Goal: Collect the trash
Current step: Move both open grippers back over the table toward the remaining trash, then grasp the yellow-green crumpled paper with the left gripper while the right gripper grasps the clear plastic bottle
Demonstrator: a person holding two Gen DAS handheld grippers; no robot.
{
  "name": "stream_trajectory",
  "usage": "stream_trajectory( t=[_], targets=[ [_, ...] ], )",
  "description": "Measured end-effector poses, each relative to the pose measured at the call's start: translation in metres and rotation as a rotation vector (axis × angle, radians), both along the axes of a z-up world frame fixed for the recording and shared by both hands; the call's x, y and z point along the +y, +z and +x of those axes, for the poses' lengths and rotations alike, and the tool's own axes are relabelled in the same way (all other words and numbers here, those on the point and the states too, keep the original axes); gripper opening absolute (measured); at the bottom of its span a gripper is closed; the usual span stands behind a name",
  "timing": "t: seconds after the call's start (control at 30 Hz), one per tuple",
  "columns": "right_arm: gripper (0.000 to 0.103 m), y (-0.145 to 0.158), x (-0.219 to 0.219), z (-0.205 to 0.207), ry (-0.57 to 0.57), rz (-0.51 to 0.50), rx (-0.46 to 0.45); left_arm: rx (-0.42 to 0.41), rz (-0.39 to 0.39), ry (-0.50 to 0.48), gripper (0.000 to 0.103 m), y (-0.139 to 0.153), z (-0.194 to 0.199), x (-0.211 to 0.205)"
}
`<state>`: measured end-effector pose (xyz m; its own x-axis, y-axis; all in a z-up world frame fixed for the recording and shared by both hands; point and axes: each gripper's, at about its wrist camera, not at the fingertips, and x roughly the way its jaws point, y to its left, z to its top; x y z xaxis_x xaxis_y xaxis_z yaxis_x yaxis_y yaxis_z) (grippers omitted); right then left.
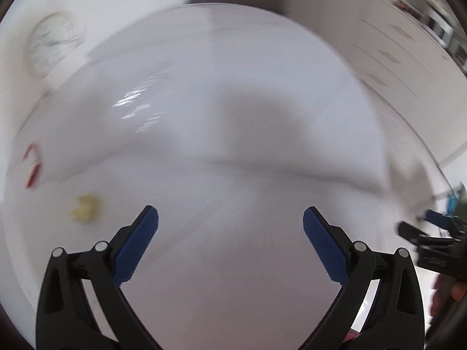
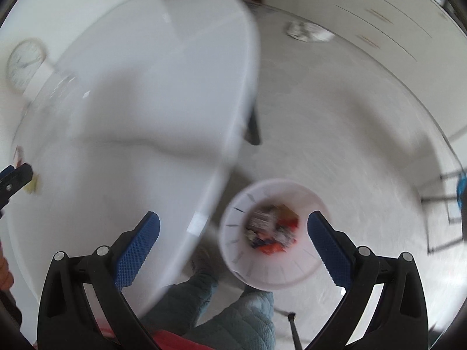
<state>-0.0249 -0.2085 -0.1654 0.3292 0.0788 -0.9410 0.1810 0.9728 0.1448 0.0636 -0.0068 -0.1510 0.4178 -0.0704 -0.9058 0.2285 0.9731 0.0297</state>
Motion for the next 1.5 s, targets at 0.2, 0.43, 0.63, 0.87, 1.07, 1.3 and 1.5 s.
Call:
stream_trajectory(
  t=[0.2,0.43,0.63,0.87,1.07,1.3,1.5],
  targets=[
    [0.100,0.009,0.077,0.042,0.149,-0.001,-0.015,-0.015,0.041,0.146,0.095,-0.026,0.025,0.098],
    [0.100,0.016,0.149,0.078,0.256,0.000,-0.025,-0.018,0.006,0.166,0.094,-0.055,0.053,0.164],
    [0.100,0.018,0.185,0.103,0.289,0.006,-0.028,0.041,-0.048,0.138,0.066,-0.082,0.064,0.186],
    [0.100,0.024,0.217,0.135,0.288,0.041,-0.037,0.038,-0.149,0.173,0.043,-0.092,0.071,0.207],
    [0.100,0.038,0.246,0.186,0.203,0.165,-0.061,0.032,-0.170,0.151,0.042,-0.092,0.078,0.214],
    [0.100,0.030,0.257,0.263,-0.123,0.349,-0.034,0.024,-0.177,0.173,0.042,-0.094,0.073,0.226],
    [0.100,-0.004,0.271,0.307,-0.283,0.280,0.064,0.005,-0.177,0.199,0.042,-0.084,0.067,0.228]
  ],
)
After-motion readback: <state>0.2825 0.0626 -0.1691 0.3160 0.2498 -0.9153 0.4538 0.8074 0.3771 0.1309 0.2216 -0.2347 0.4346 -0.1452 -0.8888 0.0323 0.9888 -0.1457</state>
